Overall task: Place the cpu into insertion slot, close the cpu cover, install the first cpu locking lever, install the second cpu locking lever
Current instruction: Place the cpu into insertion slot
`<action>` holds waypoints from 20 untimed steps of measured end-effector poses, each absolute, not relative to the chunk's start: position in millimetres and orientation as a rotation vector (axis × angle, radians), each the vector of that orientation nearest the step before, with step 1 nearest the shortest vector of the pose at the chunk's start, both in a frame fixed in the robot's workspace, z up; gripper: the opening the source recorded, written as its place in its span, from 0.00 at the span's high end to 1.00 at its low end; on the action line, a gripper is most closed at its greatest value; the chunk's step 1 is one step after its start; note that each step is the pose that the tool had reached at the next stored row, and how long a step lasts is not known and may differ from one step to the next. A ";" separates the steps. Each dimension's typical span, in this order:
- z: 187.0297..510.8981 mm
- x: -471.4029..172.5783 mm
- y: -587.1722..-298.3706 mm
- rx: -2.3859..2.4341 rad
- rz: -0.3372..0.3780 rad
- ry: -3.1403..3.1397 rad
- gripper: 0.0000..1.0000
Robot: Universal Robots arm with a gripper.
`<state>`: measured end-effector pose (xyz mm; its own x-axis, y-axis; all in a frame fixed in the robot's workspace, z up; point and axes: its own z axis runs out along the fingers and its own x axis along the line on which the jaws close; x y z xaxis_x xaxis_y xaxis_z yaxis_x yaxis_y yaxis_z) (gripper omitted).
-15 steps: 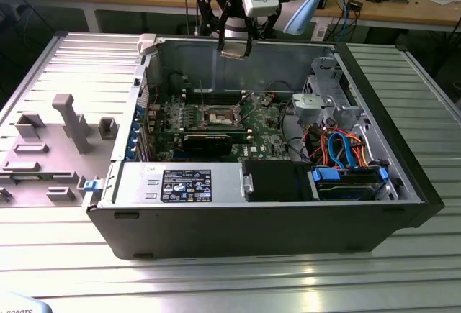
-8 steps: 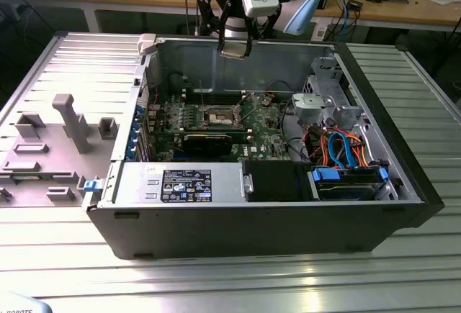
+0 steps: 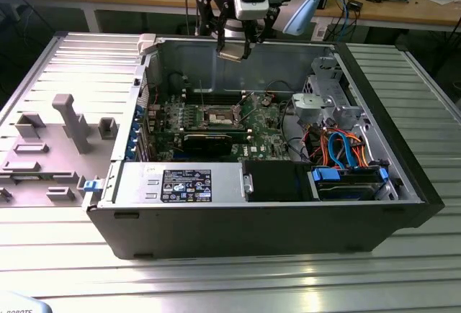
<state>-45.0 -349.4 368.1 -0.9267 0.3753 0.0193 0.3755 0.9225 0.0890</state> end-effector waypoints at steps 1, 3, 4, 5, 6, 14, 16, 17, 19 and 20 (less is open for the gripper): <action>367.9 -45.5 -349.3 -0.603 -0.143 -3.078 0.46; 367.9 -45.5 -349.3 -0.608 -0.143 -3.077 0.46; 367.9 -45.5 -349.4 -0.615 -0.143 -3.076 0.46; 367.7 -45.6 -349.3 -0.627 -0.143 -3.074 0.46; 367.6 -45.5 -349.3 -0.638 -0.143 -3.072 0.46; 367.6 -45.6 -349.3 -0.640 -0.143 -3.072 0.46; 367.6 -45.6 -349.3 -0.658 -0.143 -3.068 0.46; 367.6 -45.6 -349.4 -0.686 -0.143 -3.063 0.46; 367.4 -45.6 -349.3 -0.728 -0.143 -3.055 0.46; 367.2 -45.5 -349.3 -0.750 -0.144 -3.050 0.46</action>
